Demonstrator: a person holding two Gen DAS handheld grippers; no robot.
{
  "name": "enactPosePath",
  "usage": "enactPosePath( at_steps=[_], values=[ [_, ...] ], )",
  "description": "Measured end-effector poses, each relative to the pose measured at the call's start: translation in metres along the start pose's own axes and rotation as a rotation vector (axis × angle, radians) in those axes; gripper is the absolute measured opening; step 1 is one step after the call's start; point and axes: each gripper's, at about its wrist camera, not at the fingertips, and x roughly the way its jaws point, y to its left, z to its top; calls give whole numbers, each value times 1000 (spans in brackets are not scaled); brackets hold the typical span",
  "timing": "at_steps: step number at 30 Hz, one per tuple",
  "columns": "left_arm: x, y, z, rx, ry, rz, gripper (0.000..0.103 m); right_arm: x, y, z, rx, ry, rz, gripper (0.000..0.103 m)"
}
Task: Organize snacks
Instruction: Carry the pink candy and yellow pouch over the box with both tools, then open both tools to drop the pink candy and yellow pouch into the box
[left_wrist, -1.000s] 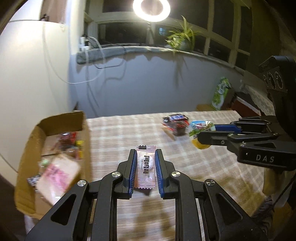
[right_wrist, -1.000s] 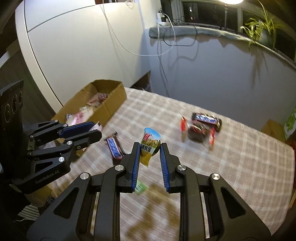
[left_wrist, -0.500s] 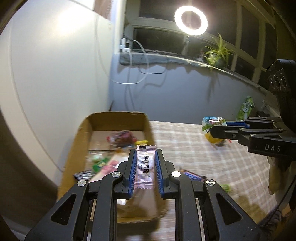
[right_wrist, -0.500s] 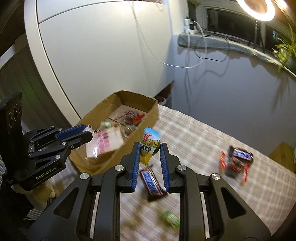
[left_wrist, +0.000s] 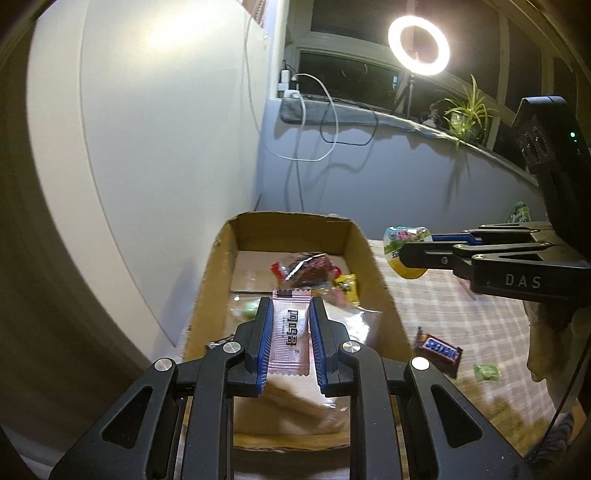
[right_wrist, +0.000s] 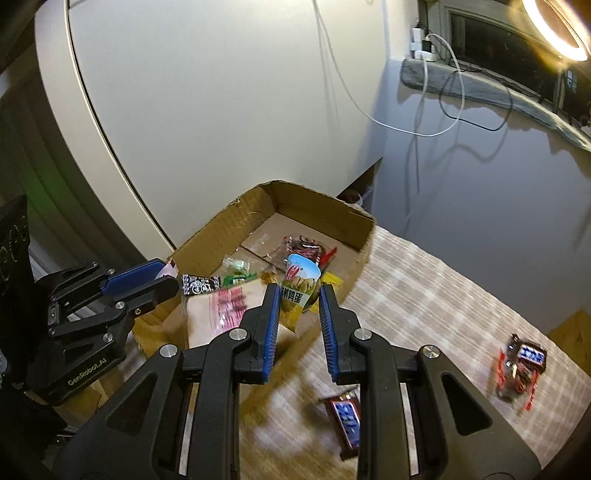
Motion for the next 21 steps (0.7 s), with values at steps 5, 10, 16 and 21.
enactPosePath(
  at_steps=[5, 10, 16, 21],
  values=[
    [6, 10, -2, -10, 10, 12, 18, 23, 6, 8, -10, 23, 13, 22],
    [9, 15, -4, -15, 19, 16, 18, 37, 11, 11, -19, 42, 33, 22],
    [11, 16, -4, -23, 21, 20, 19, 43, 16, 13, -31, 48, 36, 23],
    [10, 17, -4, -19, 16, 28, 20, 40, 19, 15, -38, 39, 31, 23]
  ],
)
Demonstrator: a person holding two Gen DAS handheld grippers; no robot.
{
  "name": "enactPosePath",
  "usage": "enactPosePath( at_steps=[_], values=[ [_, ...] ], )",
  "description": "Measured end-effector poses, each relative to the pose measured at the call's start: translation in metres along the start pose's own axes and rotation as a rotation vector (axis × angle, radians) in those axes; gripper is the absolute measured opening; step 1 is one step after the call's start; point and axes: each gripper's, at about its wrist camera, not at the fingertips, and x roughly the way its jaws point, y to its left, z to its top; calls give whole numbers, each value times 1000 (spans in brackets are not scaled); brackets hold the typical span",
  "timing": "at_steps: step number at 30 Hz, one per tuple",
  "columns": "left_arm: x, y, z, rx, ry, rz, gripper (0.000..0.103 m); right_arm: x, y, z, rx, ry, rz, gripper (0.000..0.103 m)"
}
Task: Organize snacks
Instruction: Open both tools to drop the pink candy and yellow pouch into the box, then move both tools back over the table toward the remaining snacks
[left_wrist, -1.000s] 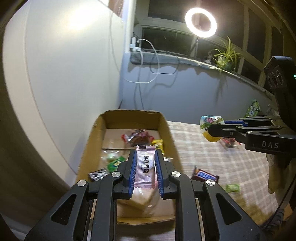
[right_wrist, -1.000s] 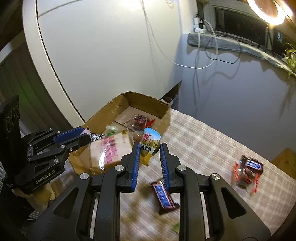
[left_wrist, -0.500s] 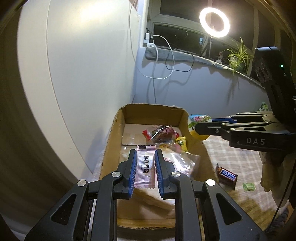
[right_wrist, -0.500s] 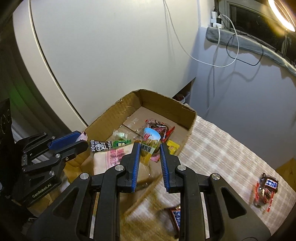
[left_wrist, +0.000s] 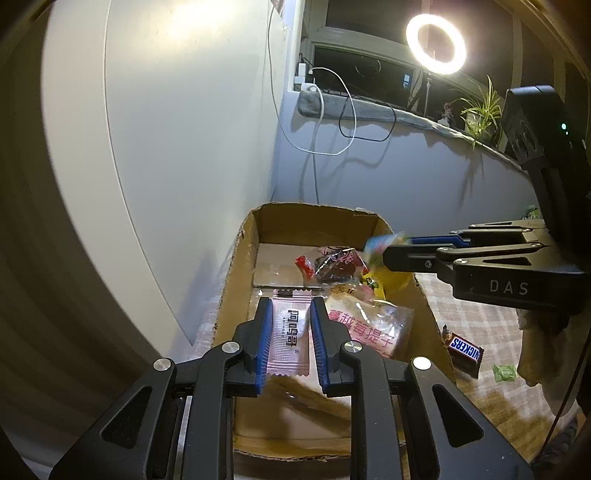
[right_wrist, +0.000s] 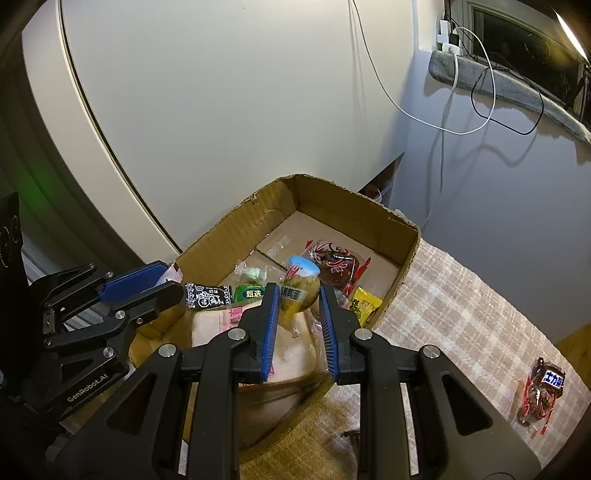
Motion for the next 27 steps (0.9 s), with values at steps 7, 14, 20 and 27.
enactPosePath(
  at_steps=[7, 14, 20, 27],
  values=[
    [-4, -1, 0, 4, -12, 7, 45, -10, 2, 1, -13, -31, -21, 62],
    [-10, -2, 1, 4, -30, 23, 64, -20, 3, 1, -30, -47, -46, 76],
    [-15, -5, 0, 8, -36, 23, 64, -30, 4, -4, -37, -60, -61, 76],
    [-23, -15, 1, 26, -43, 12, 64, -50, 0, -13, -2, -114, -57, 76]
  ],
)
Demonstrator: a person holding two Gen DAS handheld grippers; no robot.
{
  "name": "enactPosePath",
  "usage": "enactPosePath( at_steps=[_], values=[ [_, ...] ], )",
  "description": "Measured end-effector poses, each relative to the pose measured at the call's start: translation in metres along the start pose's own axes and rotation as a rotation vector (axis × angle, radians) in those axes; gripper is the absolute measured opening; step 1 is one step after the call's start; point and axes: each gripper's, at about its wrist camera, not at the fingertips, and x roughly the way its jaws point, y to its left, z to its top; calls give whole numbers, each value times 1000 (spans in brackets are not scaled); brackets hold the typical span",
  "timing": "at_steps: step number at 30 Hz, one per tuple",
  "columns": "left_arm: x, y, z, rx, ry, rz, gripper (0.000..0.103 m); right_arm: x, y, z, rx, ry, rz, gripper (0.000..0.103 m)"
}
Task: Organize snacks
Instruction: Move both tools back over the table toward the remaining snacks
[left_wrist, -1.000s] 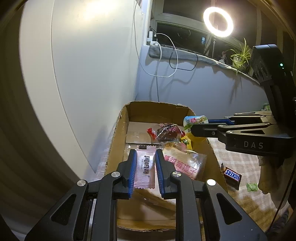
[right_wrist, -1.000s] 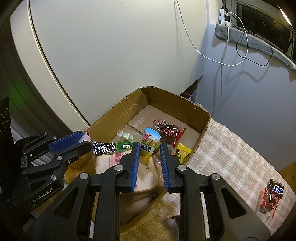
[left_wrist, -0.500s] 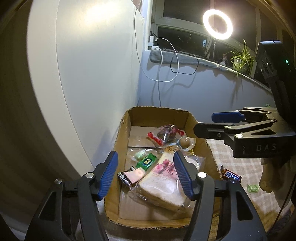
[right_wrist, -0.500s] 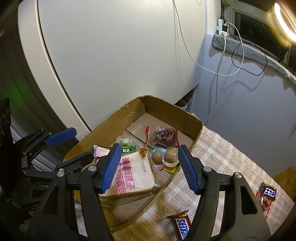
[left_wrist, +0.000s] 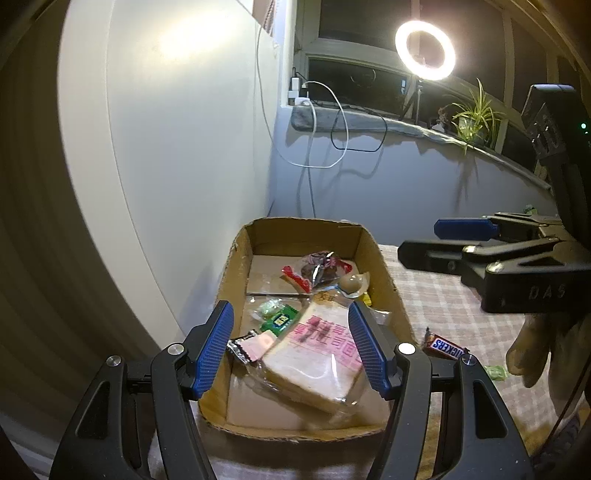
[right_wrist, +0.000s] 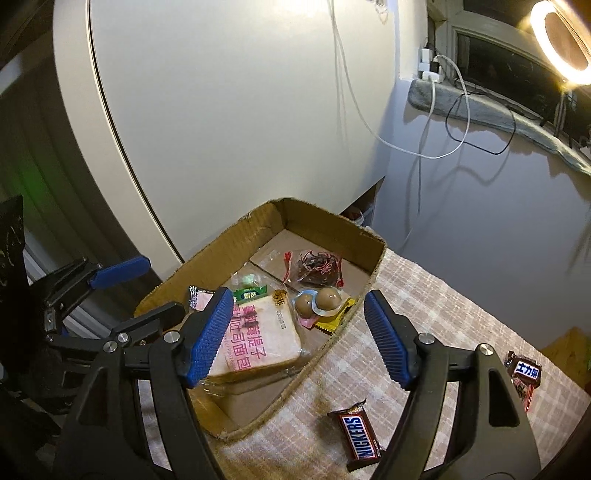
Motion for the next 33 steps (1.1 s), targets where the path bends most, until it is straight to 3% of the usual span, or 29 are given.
enactPosePath(
  at_steps=[4, 12, 25, 33],
  values=[
    [-5, -5, -1, 3, -1, -8, 64, -16, -7, -5, 20, -42, 2, 76],
    [-18, -30, -6, 29, -4, -54, 64, -50, -40, -28, 19, 1, -44, 76],
    [-24, -95, -24, 97, 38, -166, 64, -74, -78, -124, -49, 166, -57, 76],
    [-3, -144, -46, 139, 141, -245, 64, -60, -82, -166, -85, 284, 4, 55]
  ],
)
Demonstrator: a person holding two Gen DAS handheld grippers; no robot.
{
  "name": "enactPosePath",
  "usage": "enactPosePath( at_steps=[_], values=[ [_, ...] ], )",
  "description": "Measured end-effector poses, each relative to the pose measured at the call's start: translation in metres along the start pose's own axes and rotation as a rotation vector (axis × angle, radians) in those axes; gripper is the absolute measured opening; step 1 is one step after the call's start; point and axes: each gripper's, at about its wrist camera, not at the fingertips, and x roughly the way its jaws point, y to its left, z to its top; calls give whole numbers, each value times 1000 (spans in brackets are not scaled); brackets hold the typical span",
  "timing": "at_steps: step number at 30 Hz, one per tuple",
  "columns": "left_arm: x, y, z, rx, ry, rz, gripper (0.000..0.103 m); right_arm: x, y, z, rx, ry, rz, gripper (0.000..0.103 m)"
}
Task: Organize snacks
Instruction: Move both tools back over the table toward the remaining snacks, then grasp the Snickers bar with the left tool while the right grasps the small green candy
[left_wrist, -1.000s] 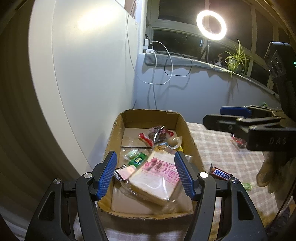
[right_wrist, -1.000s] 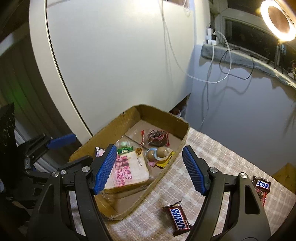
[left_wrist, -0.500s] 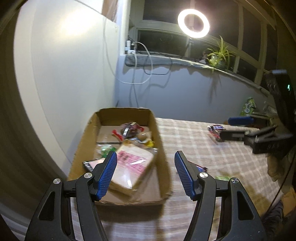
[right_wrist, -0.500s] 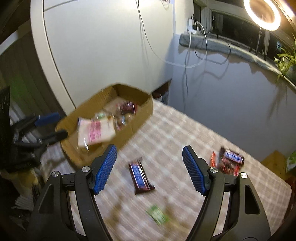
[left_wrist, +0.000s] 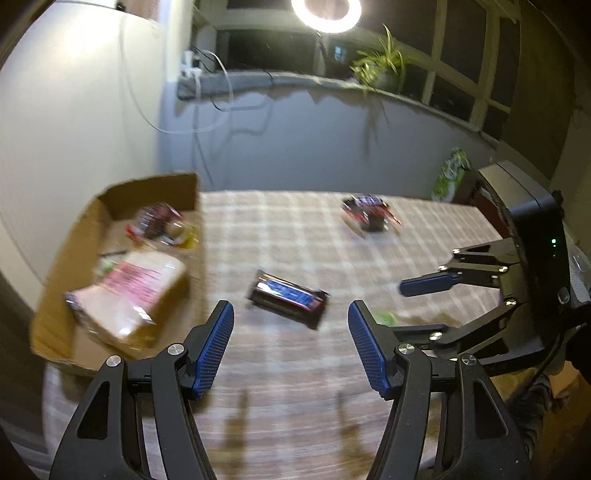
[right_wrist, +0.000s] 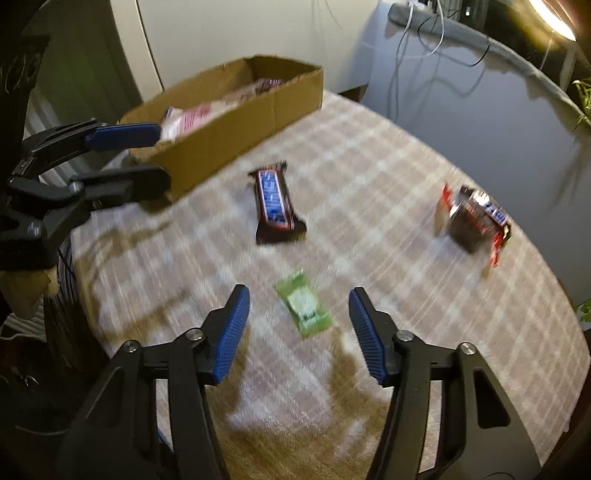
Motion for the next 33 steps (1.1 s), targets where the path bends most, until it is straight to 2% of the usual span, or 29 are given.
enactPosePath(
  at_steps=[4, 9, 18, 26, 30, 32, 33],
  values=[
    [21, -6, -2, -36, 55, -36, 64, 9, -8, -5, 15, 11, 22, 43],
    [41, -6, -2, -101, 106, -56, 64, 17, -10, -9, -1, 18, 25, 40],
    [73, 2, 1, -160, 135, 30, 64, 28, -13, -9, -17, 9, 45, 39],
    [100, 10, 11, -206, 151, 50, 64, 30, -8, -12, -49, 0, 15, 38],
    [108, 5, 14, -175, 156, 66, 64, 30, -5, -12, -60, 0, 18, 32],
    [111, 0, 14, -136, 162, 87, 57, 30, -4, -12, -59, -2, 16, 30],
    [111, -2, 14, -115, 163, 100, 50, 30, -4, -13, -58, -3, 19, 29]
  ],
)
